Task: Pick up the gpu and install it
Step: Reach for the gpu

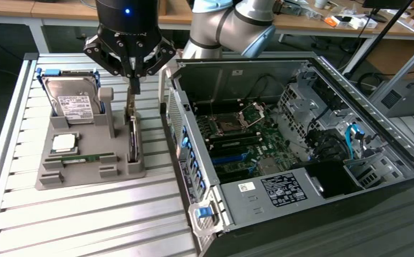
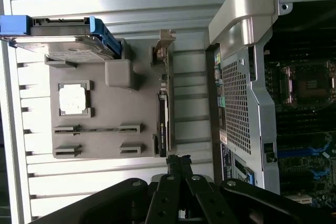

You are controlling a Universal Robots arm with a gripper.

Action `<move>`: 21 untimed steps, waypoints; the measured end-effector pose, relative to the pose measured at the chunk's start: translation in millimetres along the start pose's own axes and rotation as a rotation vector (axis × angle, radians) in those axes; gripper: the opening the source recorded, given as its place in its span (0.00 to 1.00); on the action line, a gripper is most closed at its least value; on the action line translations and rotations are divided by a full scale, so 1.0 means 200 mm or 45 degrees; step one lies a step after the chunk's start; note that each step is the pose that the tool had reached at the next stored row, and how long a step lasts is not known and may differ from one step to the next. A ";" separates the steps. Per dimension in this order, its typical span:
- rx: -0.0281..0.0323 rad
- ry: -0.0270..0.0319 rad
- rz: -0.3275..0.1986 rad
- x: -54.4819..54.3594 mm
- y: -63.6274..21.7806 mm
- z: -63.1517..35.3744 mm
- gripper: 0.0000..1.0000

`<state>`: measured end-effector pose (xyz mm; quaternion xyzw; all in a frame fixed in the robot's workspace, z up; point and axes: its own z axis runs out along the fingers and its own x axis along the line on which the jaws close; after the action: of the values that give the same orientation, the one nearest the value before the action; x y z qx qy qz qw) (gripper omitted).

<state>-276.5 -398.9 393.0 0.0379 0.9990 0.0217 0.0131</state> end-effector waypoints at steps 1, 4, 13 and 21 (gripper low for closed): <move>0.0000 0.0000 0.000 0.00 0.000 0.000 0.10; 0.0000 0.0000 0.000 0.01 0.000 0.000 0.10; 0.0000 0.0000 0.000 0.02 -0.001 0.000 0.10; 0.0000 0.0000 0.000 0.03 -0.002 -0.001 0.10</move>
<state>-281.8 -399.0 393.0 0.0379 0.9990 0.0217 0.0131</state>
